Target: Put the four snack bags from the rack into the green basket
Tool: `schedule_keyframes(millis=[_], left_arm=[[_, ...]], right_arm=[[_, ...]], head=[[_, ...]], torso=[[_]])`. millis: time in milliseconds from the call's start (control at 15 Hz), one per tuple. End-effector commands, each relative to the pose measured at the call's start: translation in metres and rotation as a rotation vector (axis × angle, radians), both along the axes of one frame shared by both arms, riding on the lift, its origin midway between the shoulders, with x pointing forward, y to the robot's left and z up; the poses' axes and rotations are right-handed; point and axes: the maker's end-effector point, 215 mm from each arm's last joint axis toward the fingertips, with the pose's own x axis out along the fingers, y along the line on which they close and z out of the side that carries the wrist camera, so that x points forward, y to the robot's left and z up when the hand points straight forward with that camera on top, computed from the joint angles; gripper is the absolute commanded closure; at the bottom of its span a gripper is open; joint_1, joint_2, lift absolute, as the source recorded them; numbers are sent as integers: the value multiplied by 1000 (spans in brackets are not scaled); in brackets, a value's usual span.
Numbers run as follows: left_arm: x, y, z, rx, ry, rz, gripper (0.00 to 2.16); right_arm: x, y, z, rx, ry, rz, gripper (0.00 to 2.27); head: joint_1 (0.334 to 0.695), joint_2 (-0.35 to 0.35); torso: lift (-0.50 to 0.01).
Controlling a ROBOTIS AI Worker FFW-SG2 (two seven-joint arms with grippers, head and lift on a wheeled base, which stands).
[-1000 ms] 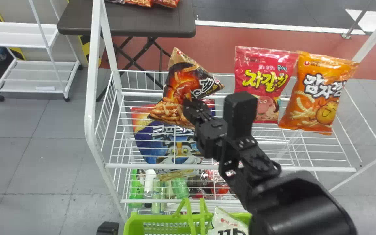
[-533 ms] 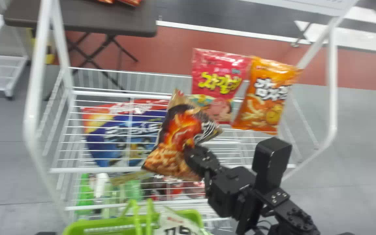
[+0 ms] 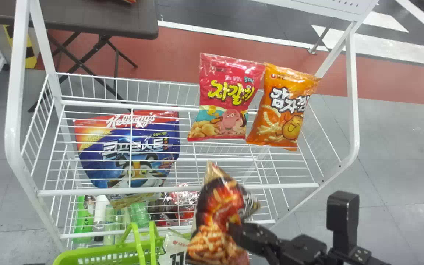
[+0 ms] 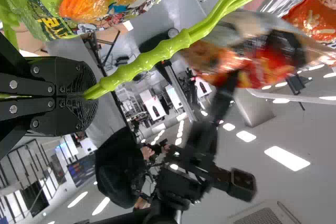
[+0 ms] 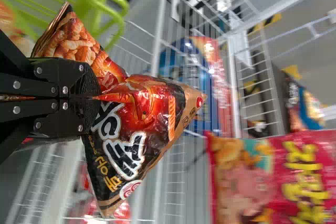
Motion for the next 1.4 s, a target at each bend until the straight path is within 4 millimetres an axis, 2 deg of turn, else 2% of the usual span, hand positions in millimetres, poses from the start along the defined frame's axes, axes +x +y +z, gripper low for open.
schedule_keyframes(millis=[0, 267, 467, 733, 867, 1067, 1200, 1267, 1333], left_arm=[[2, 2, 0, 3, 7, 2, 2115], [2, 0, 1, 4, 16, -3, 2115], [2, -1, 1, 4, 19, -6, 2115], [1, -1, 3, -4, 19, -10, 2115], [1, -2, 5, -14, 18, -13, 2115], [0, -3, 9, -16, 12, -14, 2115], [-1, -2, 9, -15, 12, -13, 2115], [-1, -2, 9, -15, 12, -13, 2115], [-1, -2, 8, -14, 13, -12, 2115]], right_arm=[[-28, -2, -28, 10, 117, 6, 2105], [-47, 29, -52, 64, 198, 64, 2105], [-63, 69, -68, 96, 243, 135, 2105], [-75, 105, -75, 142, 273, 182, 2105], [-76, 112, -92, 154, 301, 186, 2105], [-75, 113, -121, 160, 338, 173, 2105], [-73, 109, -121, 155, 337, 164, 2054], [-75, 106, -120, 156, 345, 158, 1706], [-74, 104, -116, 163, 340, 154, 748]], head=[[695, -350], [695, -350], [695, -350], [695, -350], [695, -350], [695, -350], [695, -350], [695, -350], [695, -350]], torso=[[-6], [-6], [-6], [-6], [-6], [-6], [-6], [-6], [-6]])
